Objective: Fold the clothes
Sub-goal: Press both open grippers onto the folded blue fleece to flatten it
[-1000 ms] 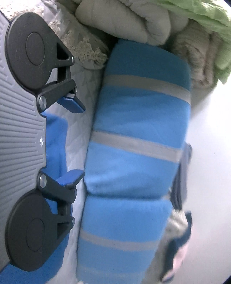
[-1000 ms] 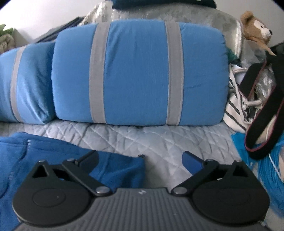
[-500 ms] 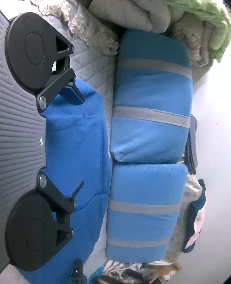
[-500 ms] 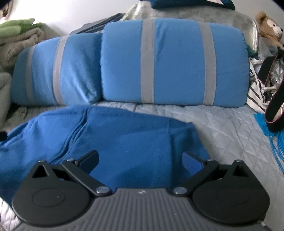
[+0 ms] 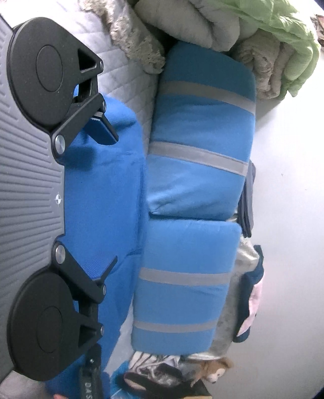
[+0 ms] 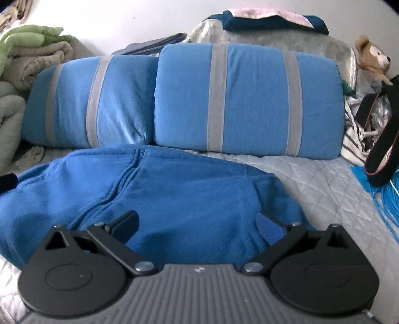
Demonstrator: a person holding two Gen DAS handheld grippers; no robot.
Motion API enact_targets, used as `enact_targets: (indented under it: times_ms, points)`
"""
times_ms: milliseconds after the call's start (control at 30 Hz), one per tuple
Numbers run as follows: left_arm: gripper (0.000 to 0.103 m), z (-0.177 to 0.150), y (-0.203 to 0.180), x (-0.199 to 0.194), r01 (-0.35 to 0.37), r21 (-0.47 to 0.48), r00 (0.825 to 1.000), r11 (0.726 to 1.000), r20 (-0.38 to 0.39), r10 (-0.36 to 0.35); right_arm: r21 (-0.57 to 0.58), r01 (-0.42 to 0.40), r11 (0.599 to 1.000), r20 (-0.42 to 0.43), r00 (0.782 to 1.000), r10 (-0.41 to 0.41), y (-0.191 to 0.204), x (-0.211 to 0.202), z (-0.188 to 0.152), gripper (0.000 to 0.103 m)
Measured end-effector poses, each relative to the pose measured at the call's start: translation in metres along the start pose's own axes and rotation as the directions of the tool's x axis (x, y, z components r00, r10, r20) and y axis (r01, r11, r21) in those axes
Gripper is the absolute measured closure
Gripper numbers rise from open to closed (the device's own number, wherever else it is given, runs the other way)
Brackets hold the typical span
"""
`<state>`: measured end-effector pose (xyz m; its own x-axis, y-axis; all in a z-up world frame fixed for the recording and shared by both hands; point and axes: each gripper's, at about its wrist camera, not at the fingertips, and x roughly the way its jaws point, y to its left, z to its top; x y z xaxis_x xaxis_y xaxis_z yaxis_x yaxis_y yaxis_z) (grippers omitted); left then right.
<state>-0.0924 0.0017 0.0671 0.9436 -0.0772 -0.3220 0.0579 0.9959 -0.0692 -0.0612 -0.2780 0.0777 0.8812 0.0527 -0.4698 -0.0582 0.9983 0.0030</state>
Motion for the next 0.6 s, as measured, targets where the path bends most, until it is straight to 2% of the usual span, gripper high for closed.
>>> enact_targets:
  times_ms: [100, 200, 300, 400, 600]
  points:
    - [0.008, -0.014, -0.007, 0.011, -0.025, 0.058, 0.999, 0.998, -0.033, 0.026, -0.034, 0.029, 0.999, -0.013, 0.999, -0.029, 0.005, 0.008, -0.012, 0.000]
    - [0.006, -0.023, -0.010, 0.017, -0.035, 0.096, 0.998, 0.995, -0.039, 0.039, -0.036, 0.057, 0.998, 0.014, 0.998, -0.057, 0.009, 0.013, -0.027, 0.000]
    - [0.004, -0.033, -0.012, 0.023, -0.050, 0.113, 0.996, 0.992, -0.061, 0.057, -0.036, 0.085, 0.996, 0.062, 0.995, -0.083, 0.015, 0.014, -0.040, 0.001]
    - [0.003, -0.039, -0.010, 0.025, -0.057, 0.104, 0.996, 0.993, -0.065, 0.064, -0.023, 0.091, 0.996, 0.074, 0.993, -0.089, 0.017, 0.016, -0.048, 0.001]
    - [0.002, -0.042, -0.005, 0.033, -0.035, 0.070, 0.988, 0.997, -0.150, 0.045, 0.035, 0.060, 0.998, -0.046, 0.997, -0.058, 0.008, 0.029, -0.044, 0.002]
